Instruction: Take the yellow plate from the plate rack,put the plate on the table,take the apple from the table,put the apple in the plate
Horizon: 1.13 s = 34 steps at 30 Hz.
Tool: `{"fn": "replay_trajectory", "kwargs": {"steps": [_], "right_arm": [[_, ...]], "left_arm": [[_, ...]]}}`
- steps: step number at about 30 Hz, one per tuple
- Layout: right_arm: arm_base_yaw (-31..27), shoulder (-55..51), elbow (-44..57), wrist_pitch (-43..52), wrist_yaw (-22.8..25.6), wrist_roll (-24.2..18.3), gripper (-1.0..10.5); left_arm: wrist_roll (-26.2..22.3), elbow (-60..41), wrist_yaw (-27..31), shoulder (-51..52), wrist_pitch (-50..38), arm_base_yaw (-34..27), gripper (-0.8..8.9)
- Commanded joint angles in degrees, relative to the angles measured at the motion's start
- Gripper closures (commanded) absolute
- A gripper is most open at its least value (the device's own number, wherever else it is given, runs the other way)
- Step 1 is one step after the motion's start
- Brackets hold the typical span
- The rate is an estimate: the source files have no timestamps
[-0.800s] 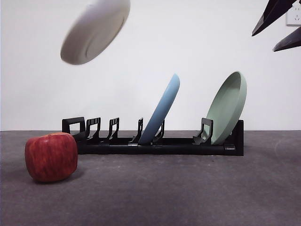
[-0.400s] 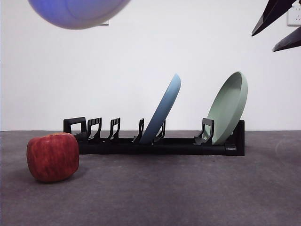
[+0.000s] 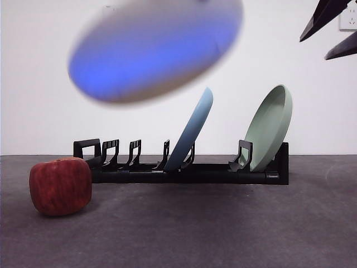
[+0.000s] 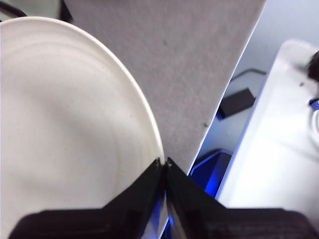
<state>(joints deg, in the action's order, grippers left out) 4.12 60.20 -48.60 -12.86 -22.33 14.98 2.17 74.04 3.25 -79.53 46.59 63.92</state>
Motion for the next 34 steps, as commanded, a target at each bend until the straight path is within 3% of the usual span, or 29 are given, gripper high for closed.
{"fn": "replay_trajectory", "kwargs": {"steps": [1,10,16,20,25,31,34], "right_arm": [[0.00,0.09,-1.09,0.37,0.15,-0.50,6.6],[0.02,0.09,-1.62,0.39,0.15,-0.50,6.6],[0.02,0.09,-1.62,0.37,0.09,-0.50,6.6],[0.09,0.09,-1.64,0.37,-0.28,-0.50,6.6],[0.52,0.09,-2.32,0.35,-0.31,-0.52,6.6],[3.17,0.15,-4.96,0.28,-1.90,-0.63,6.5],[6.27,0.17,-6.25,0.33,-1.73,-1.62,5.7]], "left_arm": [[0.79,-2.58,1.01,-4.70,-4.57,0.90,8.22],[-5.07,-3.23,5.33,-21.53,-14.93,0.85,8.22],[-5.35,-3.23,5.25,-25.59,-15.39,0.96,8.02],[-5.11,-3.19,4.85,-25.62,-15.93,0.96,4.90],[-3.21,-3.06,6.64,-23.02,-16.04,0.17,4.68],[-0.77,-3.06,10.73,-11.76,-16.20,-2.21,4.72],[-0.63,-3.06,11.43,-4.22,-16.04,-5.42,4.72]]}}
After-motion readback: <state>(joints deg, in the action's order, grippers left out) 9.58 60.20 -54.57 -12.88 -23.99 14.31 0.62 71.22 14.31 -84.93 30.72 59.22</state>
